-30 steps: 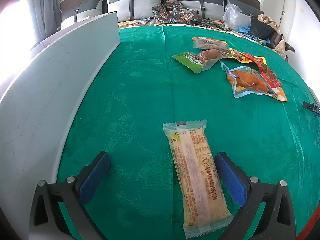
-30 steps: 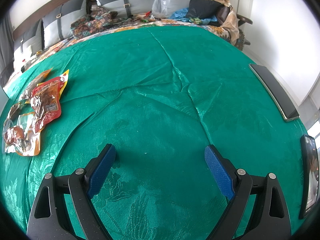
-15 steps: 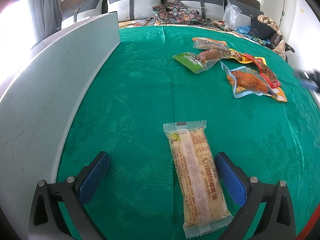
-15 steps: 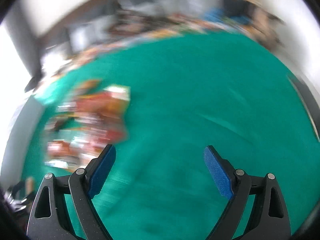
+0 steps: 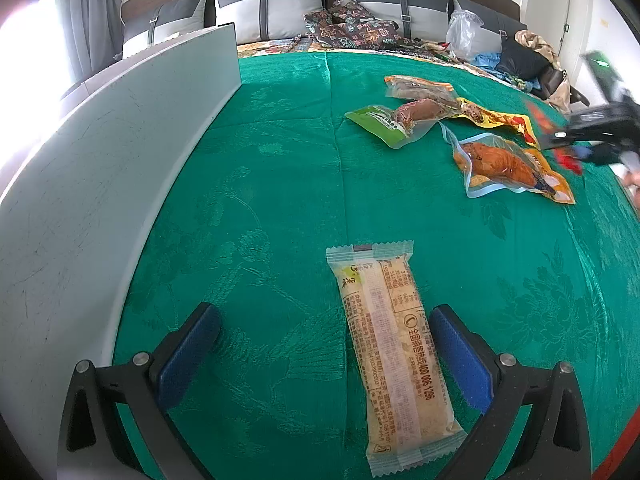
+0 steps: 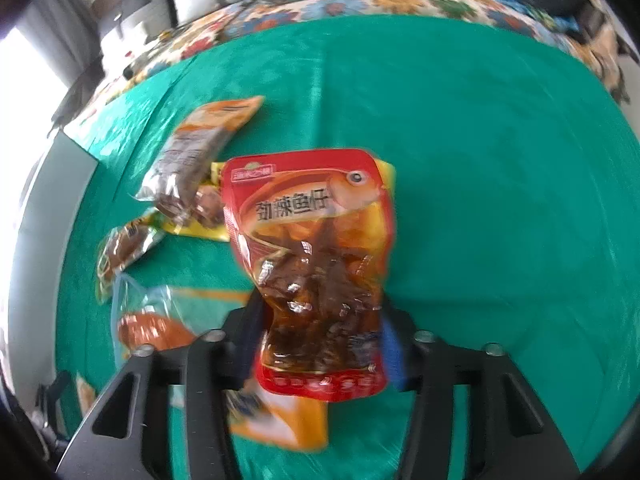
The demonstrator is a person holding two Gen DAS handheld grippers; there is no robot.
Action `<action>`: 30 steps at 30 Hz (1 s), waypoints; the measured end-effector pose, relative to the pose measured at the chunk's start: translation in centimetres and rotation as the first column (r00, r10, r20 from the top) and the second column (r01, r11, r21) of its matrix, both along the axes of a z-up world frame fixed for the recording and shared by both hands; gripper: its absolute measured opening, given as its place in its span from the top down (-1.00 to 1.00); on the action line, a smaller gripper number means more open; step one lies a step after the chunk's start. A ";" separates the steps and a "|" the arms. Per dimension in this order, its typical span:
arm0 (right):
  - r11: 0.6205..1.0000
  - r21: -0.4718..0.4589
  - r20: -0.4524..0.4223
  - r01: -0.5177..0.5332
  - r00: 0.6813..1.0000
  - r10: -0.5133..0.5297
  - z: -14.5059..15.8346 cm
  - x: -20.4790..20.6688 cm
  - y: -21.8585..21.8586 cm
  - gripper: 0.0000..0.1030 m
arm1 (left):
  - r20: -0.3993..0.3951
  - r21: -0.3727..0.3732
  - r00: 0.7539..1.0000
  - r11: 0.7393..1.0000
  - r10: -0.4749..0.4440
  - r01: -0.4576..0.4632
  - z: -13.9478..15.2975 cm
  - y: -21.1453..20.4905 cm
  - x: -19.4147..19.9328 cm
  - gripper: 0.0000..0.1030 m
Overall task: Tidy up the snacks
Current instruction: 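Grasp the wafer bar with the left tool while the right tool grasps the red fish snack bag, then carry both snacks into the white box and open both tools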
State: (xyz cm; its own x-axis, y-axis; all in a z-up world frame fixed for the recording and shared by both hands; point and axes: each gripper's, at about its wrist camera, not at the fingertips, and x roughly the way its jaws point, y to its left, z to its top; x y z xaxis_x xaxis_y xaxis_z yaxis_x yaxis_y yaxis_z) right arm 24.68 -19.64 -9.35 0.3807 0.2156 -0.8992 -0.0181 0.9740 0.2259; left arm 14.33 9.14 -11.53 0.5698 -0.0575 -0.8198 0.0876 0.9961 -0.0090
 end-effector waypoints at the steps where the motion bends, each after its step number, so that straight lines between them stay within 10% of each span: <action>1: 1.000 0.022 0.013 0.013 1.000 -0.014 0.6 -0.9 -0.8 0.05 | 0.000 0.000 1.000 1.000 0.000 0.000 0.0 0.0 0.0 -1.00; 6: 0.992 0.125 0.079 0.033 0.996 -0.043 3.4 -8.3 -4.1 0.05 | 0.000 0.000 1.000 1.000 0.000 0.000 0.0 0.0 0.0 -1.00; 15: 0.999 0.024 0.162 0.042 0.986 -0.045 2.0 -19.5 -3.0 0.04 | -0.006 0.008 1.000 1.000 0.004 -0.004 0.1 -0.2 -0.1 -1.00; 21: 0.993 0.074 0.186 0.093 0.977 -0.105 1.1 -21.9 -3.4 0.03 | -0.149 0.008 0.988 0.999 -0.049 0.051 0.4 -0.5 -0.8 -0.96; 24: 0.992 0.085 0.188 0.098 0.976 -0.113 1.0 -22.3 -3.6 0.03 | -0.149 0.011 0.983 0.994 -0.105 0.108 1.1 -1.4 -2.1 -0.27; 25: 0.990 0.093 0.187 0.102 0.975 -0.118 1.0 -22.4 -3.8 0.03 | -0.146 0.014 0.982 0.992 -0.121 0.124 1.5 -1.8 -2.5 0.37; 30: 0.987 0.116 0.193 0.113 0.972 -0.134 1.5 -23.1 -4.1 0.03 | -0.137 -0.058 0.988 0.996 -0.077 0.070 2.2 -0.7 -3.3 0.44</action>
State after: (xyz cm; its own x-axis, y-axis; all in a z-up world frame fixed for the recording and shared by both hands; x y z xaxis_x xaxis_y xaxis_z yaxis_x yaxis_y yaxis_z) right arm 1.55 -23.74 -7.84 0.5798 0.2438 -0.7774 0.0460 0.9429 0.3300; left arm 10.99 8.46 -9.37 0.4434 -0.1399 -0.8853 0.1545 0.9849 -0.0783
